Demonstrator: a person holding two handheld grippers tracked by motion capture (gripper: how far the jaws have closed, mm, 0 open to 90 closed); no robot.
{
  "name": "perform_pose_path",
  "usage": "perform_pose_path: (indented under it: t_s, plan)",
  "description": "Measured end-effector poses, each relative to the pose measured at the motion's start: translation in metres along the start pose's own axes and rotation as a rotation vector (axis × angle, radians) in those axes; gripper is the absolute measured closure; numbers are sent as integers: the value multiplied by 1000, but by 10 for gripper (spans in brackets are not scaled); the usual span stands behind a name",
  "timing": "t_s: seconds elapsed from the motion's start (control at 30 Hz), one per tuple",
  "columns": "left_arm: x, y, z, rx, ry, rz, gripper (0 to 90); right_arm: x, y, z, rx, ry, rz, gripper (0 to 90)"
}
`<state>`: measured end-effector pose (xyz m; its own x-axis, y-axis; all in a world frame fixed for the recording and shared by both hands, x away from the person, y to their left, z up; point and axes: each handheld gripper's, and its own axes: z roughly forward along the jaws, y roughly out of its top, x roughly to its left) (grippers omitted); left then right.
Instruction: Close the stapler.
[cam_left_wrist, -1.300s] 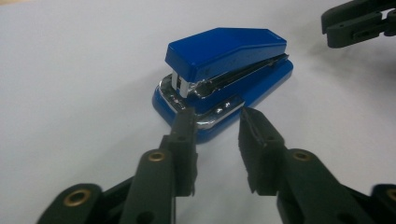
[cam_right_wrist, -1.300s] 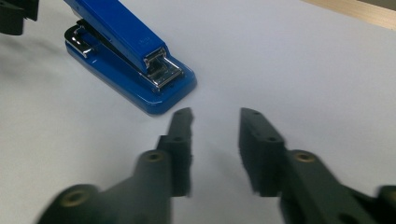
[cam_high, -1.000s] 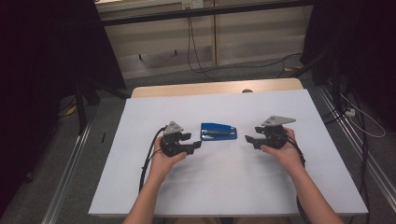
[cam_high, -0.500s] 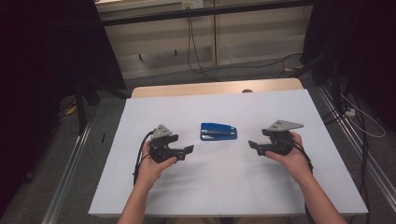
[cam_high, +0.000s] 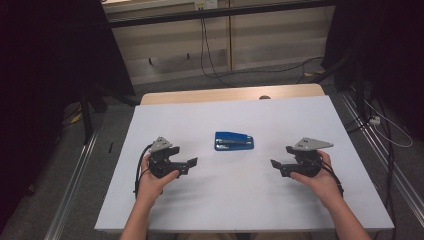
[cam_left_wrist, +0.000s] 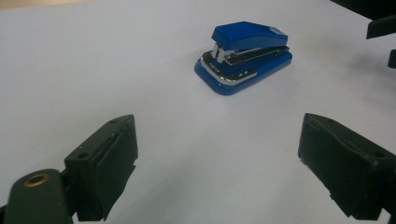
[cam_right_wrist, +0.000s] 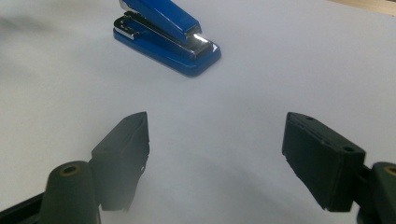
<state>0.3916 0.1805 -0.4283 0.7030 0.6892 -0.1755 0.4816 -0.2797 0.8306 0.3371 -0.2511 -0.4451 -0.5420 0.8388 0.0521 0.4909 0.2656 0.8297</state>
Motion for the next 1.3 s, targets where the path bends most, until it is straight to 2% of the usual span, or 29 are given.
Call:
perform_pose_path:
  t_s: [0.23, 0.37, 0.53, 0.6, 1.17, 1.3]
  plan:
    - [4, -8, -9, 5, 4, 6, 109, 0, -7, -8, -3, -8, 2, 220]
    - [7, -13, -15, 8, 14, 19, 104, 1, -10, -10, -2, -4, 4, 217]
    - [9, -16, -23, -2, -1, 42, 95, 2, -15, -14, 7, 3, 2, 213]
    - [9, -18, -25, 5, 9, 45, 95, 3, -16, -15, 2, 7, 12, 212]
    - [19, -28, -44, 5, 49, 30, 93, 8, -26, -28, 5, 0, 1, 199]
    - [19, -31, -49, 5, 53, 40, 92, 9, -28, -31, 3, -2, 3, 199]
